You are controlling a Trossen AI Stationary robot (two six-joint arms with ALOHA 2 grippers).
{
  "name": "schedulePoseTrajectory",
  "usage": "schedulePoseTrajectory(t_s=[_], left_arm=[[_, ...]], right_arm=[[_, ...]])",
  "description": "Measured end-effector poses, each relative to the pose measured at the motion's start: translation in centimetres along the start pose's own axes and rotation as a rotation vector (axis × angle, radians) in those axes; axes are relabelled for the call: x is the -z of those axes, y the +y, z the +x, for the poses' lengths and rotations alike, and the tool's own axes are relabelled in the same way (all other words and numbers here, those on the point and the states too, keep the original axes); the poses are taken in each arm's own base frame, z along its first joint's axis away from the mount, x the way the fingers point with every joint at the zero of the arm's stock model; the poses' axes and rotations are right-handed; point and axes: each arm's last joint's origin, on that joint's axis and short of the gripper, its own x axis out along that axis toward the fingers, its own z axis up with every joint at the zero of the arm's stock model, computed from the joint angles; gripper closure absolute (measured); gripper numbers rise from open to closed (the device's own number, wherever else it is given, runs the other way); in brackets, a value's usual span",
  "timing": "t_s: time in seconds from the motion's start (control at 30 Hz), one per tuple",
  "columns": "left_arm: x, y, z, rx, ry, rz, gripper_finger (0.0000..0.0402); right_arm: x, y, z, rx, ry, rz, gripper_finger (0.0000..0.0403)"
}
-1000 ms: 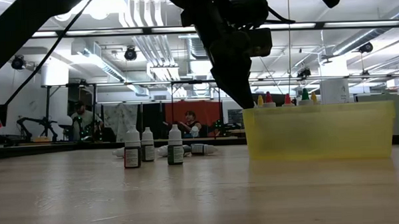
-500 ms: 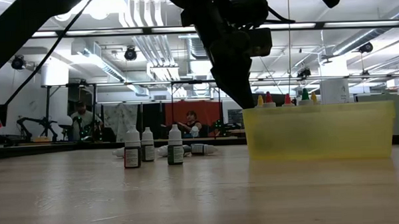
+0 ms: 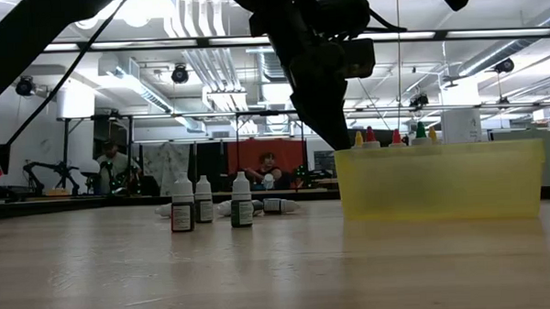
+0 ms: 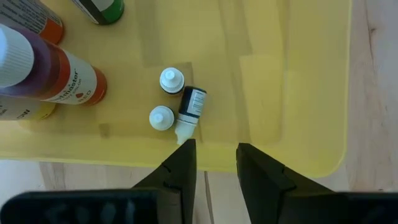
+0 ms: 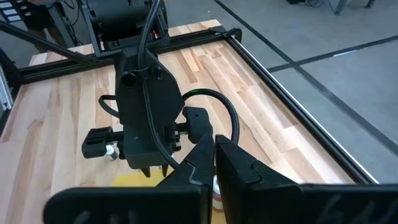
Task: Pick & Place food coloring
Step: Put the top small black food coloring bottle into the yellow bin
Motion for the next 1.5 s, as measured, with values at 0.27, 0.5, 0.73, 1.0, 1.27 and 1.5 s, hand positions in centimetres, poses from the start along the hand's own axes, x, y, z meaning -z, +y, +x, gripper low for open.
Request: schedulePoseTrajectory(t_s=[0.27, 0.5, 0.73, 1.0, 1.27, 1.5], left_arm=[[0.0, 0.0, 0.0, -0.001, -0.001, 0.000, 0.0321], [0.0, 0.0, -0.3, -0.001, -0.004, -0.027, 0.0394], [0.1, -0.3, -2.3, 0.012, 0.005, -0.052, 0.0401], [0.0, -1.0, -7.5, -0.004, -0.064, -0.050, 0.0401], [0.8, -2.4, -12.2, -0.021, -0.152, -0.076, 0.0401], [4.0, -2.9, -13.2, -0.048, -0.212, -0.142, 0.0401]], right_arm=[[0.0, 0.0, 0.0, 0.001, 0.000, -0.004, 0.0394], [0.0, 0.0, 0.0, 0.001, 0.000, -0.005, 0.0394], [0.0, 0.0, 0.0, 0.000, 0.000, -0.018, 0.0394], [0.0, 0.0, 0.0, 0.001, 0.002, -0.004, 0.0394], [0.0, 0.0, 0.0, 0.000, 0.002, -0.001, 0.0394], [0.0, 0.0, 0.0, 0.000, 0.000, -0.002, 0.0394]])
